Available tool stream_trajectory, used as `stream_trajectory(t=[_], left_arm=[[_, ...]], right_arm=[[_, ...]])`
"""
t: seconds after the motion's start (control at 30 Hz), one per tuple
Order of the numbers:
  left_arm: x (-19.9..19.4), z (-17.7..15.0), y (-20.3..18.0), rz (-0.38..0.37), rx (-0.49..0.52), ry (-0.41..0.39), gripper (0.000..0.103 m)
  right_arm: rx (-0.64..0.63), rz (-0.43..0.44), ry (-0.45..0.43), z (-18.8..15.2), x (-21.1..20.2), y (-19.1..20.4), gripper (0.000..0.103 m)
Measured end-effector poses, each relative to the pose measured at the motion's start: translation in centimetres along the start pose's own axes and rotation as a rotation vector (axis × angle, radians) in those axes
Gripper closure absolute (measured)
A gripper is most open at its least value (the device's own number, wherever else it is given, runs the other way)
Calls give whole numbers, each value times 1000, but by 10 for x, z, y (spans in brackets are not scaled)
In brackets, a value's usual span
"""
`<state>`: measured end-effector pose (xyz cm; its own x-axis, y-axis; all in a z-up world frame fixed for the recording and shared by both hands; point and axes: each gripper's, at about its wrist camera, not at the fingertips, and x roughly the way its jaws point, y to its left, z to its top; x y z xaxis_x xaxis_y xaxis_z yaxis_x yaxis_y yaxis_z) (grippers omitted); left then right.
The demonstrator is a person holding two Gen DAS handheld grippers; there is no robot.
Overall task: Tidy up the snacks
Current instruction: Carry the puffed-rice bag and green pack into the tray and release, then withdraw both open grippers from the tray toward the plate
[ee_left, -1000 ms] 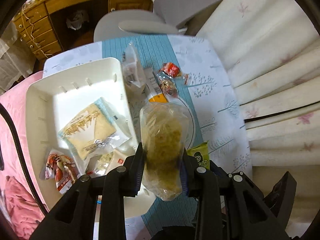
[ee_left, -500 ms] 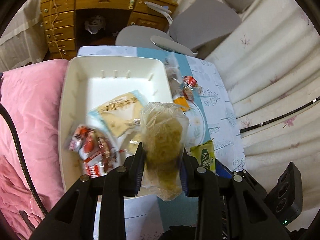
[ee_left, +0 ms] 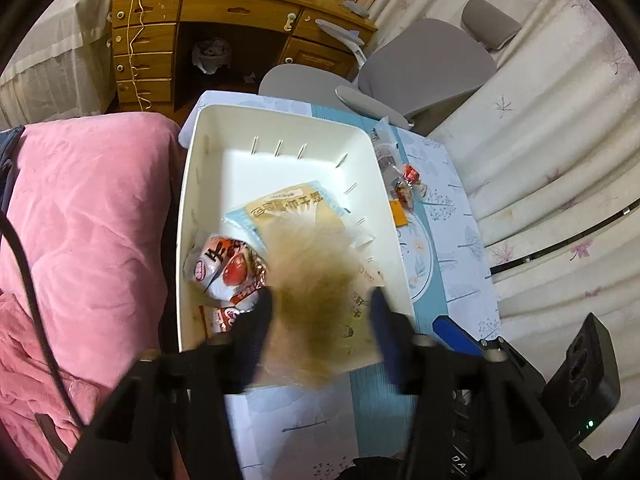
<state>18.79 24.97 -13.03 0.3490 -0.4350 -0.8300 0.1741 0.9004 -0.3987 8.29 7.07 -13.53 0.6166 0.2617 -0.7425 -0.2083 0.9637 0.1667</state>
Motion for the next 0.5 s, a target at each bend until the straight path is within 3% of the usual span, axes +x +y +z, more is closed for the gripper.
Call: stream_trajectory(t=[0.13, 0.2, 0.37, 0.5], left_arm=[[0, -4, 1, 11, 6, -5, 28], [2, -6, 1, 18, 7, 3, 27], [7, -9, -5, 29, 11, 18, 25], [8, -15, -16, 38, 8, 7, 22]], right_arm=[[43, 7, 40, -5, 6, -4, 54], [58, 0, 52, -8, 7, -6, 52], [113, -19, 54, -16, 2, -18, 35], [167, -26, 62, -19, 0, -36, 33]])
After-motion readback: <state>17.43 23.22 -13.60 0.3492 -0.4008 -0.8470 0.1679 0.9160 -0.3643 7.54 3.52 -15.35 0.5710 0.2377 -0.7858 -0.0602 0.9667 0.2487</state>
